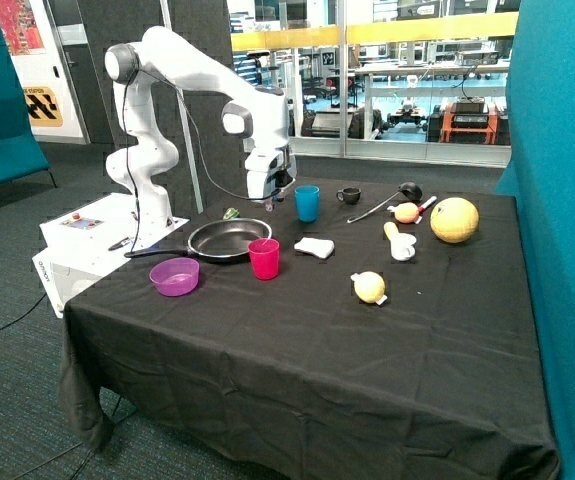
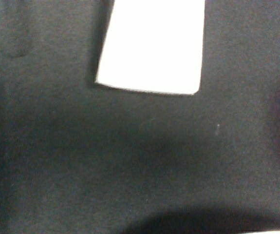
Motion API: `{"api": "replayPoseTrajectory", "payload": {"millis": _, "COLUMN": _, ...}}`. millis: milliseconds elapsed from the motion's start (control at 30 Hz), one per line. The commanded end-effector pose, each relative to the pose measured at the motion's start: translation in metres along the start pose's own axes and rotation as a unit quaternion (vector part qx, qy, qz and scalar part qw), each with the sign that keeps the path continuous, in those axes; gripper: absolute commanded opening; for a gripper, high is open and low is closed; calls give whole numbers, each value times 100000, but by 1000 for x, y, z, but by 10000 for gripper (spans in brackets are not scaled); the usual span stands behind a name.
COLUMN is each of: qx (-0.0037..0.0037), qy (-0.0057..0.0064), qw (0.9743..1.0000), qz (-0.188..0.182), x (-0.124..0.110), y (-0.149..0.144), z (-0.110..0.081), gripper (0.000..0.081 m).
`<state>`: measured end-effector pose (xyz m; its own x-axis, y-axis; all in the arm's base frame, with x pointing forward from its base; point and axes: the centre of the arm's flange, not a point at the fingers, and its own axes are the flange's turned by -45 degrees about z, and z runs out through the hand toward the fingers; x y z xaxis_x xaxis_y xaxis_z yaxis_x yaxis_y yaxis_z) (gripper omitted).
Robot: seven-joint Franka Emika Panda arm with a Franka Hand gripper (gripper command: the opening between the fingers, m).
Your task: Stack the cups
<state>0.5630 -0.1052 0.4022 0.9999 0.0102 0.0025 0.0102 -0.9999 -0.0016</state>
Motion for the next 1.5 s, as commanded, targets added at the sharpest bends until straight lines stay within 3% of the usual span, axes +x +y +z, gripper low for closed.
{"api": "replayPoseTrajectory", "payload": {"millis": 0, "qx": -80, "qy": -123, "qw": 99989, "qz": 1501, "x": 2, "y": 14, "z": 8, "gripper": 463}}
{"api": "replayPoseTrajectory", "payload": {"millis": 1467, "qx": -82, "qy": -122, "qw": 99950, "qz": 3170, "x": 13, "y": 86, "z": 27, "gripper": 493}}
